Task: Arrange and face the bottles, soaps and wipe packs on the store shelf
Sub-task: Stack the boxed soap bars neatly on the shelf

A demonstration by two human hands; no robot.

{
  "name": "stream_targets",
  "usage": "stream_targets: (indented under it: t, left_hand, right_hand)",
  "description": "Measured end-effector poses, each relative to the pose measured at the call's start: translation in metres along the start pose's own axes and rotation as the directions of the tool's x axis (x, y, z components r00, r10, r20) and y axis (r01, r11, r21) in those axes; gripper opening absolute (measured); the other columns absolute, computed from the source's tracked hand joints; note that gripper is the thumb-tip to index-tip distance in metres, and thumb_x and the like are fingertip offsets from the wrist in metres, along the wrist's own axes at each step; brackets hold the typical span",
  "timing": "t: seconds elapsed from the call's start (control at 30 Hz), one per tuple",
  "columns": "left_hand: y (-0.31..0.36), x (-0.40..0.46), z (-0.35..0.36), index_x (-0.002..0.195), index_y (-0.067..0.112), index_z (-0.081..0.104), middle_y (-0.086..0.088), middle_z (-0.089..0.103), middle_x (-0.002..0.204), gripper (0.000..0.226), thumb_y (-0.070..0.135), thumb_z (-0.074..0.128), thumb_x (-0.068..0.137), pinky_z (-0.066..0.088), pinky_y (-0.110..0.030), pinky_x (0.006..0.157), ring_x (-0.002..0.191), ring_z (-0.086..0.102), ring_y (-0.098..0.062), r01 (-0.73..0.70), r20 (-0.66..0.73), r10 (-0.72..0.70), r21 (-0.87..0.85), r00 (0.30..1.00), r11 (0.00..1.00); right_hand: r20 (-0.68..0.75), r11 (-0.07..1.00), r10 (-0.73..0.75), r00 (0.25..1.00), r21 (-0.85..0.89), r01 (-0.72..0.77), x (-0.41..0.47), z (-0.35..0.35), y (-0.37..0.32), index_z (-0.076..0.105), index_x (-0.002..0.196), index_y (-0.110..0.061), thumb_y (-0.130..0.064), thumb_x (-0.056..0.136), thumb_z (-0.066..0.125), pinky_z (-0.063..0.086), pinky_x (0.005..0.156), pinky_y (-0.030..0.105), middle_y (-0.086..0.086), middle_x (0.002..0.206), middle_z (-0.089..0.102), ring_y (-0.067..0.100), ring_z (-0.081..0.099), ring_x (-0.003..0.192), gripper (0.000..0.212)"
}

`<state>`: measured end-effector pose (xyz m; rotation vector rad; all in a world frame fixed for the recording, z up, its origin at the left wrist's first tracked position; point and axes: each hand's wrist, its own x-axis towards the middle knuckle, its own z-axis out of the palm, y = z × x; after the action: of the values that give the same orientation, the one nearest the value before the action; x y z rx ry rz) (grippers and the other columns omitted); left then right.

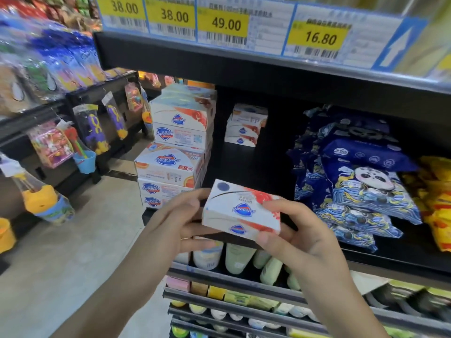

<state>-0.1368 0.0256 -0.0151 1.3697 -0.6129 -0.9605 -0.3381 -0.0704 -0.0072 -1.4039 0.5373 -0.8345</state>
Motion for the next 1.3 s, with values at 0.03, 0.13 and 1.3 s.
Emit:
stream_targets:
  t: [0.03, 0.13, 1.3]
  left_hand:
    - [0.0, 0.002, -0.003, 0.121, 0.037, 0.071, -0.002, 0.079, 0.112, 0.034, 0.017, 0.048, 0.104, 0.06, -0.043, 0.079, 0.098, 0.077, -0.025, -0.022, 0.006, 0.022, 0.032, 1.0, 0.999]
    - [-0.001, -0.007, -0.006, 0.13, 0.043, 0.065, 0.008, 0.07, 0.132, 0.05, 0.005, 0.056, 0.098, 0.053, -0.041, 0.098, 0.123, 0.066, -0.015, -0.22, 0.097, 0.206, 0.17, 0.974, 0.96]
    - [0.017, -0.002, 0.003, 0.114, 0.027, 0.077, 0.005, 0.08, 0.101, 0.03, 0.041, 0.066, 0.09, 0.05, -0.031, 0.081, 0.084, 0.071, -0.003, 0.042, 0.061, -0.058, 0.232, 0.996, 0.972]
  right_hand:
    - [0.0, 0.999, 0.042, 0.999, 0.012, -0.042, 0.0, 0.0, -0.004, 0.075, 0.107, -0.022, -0.007, 0.073, 0.088, 0.059, 0.084, 0.042, 0.003, 0.123, 0.072, 0.039, 0.069, 0.106, 0.04]
    - [-0.017, 0.983, 0.154, 0.988, 0.103, -0.151, 0.002, -0.001, -0.014, 0.076, 0.107, -0.021, -0.018, 0.069, 0.09, 0.06, 0.079, 0.03, 0.008, 0.119, 0.074, 0.029, 0.073, 0.102, 0.041]
    - [0.164, 0.912, -0.108, 0.981, -0.376, 0.163, 0.007, -0.004, 0.001, 0.071, 0.11, -0.041, 0.004, 0.087, 0.074, 0.054, 0.098, 0.034, -0.028, 0.155, 0.037, 0.014, 0.06, 0.129, 0.05]
